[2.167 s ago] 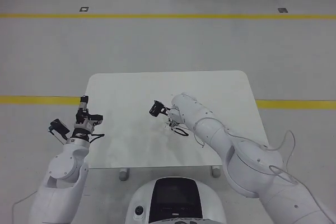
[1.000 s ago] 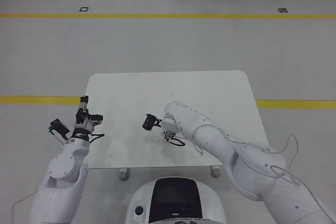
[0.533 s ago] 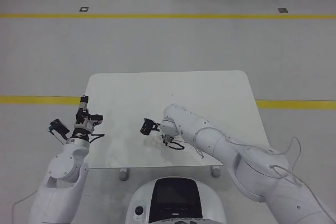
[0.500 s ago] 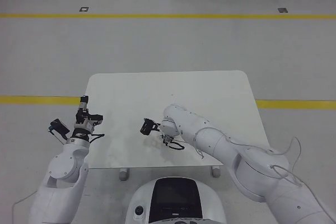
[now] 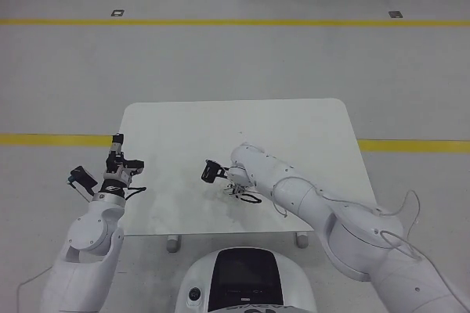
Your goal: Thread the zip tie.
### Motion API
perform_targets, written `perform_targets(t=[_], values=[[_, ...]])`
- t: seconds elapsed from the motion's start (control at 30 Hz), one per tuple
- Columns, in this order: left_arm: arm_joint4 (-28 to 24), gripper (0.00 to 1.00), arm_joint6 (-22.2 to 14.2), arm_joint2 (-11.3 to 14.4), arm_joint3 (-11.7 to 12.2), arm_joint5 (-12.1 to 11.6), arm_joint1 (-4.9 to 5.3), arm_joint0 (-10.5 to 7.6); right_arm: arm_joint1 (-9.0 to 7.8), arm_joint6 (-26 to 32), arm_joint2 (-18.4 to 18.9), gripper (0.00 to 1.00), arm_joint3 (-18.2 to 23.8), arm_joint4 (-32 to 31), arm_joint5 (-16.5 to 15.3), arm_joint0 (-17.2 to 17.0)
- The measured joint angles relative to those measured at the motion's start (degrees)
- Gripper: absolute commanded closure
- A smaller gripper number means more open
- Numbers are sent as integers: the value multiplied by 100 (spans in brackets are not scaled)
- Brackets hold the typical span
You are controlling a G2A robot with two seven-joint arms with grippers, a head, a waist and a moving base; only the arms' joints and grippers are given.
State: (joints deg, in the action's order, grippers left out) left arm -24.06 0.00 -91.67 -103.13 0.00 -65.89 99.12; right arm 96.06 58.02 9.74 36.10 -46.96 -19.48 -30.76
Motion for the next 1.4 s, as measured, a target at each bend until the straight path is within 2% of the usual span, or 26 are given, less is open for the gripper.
perform_targets(t=[0.33, 0.77, 1.0, 1.4], values=[[0, 0, 0, 0, 0, 0, 0, 0, 107, -76, 0, 89, -184, -52, 0, -57], [0, 0, 0, 0, 0, 0, 0, 0, 208, -83, 0, 88, -327, 18, 0, -96], [0, 0, 0, 0, 0, 0, 0, 0, 249, -93, 0, 91, -411, 66, 0, -92], [0, 0, 0, 0, 0, 0, 0, 0, 306, -27, 0, 81, -532, 170, 0, -80]])
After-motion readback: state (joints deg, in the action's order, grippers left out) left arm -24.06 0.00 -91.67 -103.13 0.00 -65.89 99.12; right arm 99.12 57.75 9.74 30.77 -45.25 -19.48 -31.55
